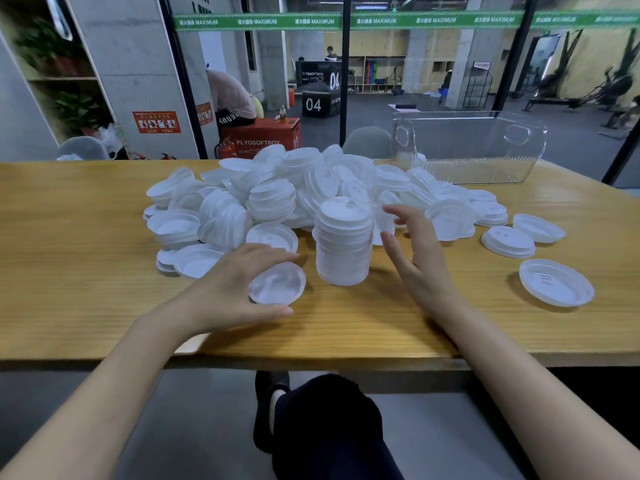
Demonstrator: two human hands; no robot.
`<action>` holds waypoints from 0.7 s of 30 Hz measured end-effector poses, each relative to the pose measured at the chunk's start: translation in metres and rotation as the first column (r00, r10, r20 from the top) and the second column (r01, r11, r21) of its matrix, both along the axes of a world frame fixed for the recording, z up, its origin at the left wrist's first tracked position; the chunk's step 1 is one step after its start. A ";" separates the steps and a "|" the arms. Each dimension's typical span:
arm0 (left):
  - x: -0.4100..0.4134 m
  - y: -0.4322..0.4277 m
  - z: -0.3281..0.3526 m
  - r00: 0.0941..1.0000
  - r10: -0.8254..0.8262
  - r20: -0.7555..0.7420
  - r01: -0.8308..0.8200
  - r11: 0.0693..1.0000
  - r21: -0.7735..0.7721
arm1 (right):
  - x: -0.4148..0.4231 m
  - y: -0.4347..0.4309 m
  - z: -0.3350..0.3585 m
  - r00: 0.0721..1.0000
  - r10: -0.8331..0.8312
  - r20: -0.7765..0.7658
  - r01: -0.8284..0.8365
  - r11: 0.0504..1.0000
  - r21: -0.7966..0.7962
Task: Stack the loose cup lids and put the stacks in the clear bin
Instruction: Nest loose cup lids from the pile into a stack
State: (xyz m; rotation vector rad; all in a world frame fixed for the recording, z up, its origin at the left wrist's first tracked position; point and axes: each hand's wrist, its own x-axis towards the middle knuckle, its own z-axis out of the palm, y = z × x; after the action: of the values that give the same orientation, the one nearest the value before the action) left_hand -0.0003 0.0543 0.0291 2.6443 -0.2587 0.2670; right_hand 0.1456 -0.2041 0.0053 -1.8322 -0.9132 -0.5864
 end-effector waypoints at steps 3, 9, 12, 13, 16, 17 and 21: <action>0.002 -0.003 0.002 0.991 0.046 -0.125 -0.040 0.998 0.049 | -0.001 -0.001 0.000 0.999 -0.009 -0.038 0.008 1.000 -0.026; 0.014 -0.004 0.006 0.987 0.083 -0.135 -0.061 0.985 0.160 | -0.002 -0.004 0.000 0.994 -0.015 -0.109 0.013 1.000 -0.022; 0.016 -0.005 0.009 0.991 0.096 -0.093 -0.080 0.983 0.163 | -0.002 -0.004 -0.001 0.993 -0.012 -0.121 0.009 1.000 -0.027; 0.016 -0.006 0.011 0.993 0.098 -0.070 -0.088 0.986 0.140 | -0.002 -0.004 -0.001 0.993 -0.011 -0.119 0.007 1.000 -0.030; 0.019 -0.007 0.017 0.996 0.090 0.026 -0.089 0.995 -0.042 | -0.003 -0.004 0.000 0.993 -0.008 -0.118 0.005 1.000 -0.026; 0.019 -0.007 0.021 0.993 0.095 0.064 -0.086 0.988 -0.131 | -0.004 -0.004 0.000 0.993 -0.010 -0.118 0.008 1.000 -0.019; 0.026 -0.010 0.039 0.965 0.184 0.187 -0.072 0.870 -0.487 | -0.004 -0.004 0.001 0.992 -0.014 -0.122 0.016 1.000 0.011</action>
State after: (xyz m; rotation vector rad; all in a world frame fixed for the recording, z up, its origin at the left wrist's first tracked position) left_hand 0.0257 0.0448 0.0677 2.1389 -0.0720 0.6005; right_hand 0.1414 -0.2082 0.0062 -1.8440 -0.8136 -0.4831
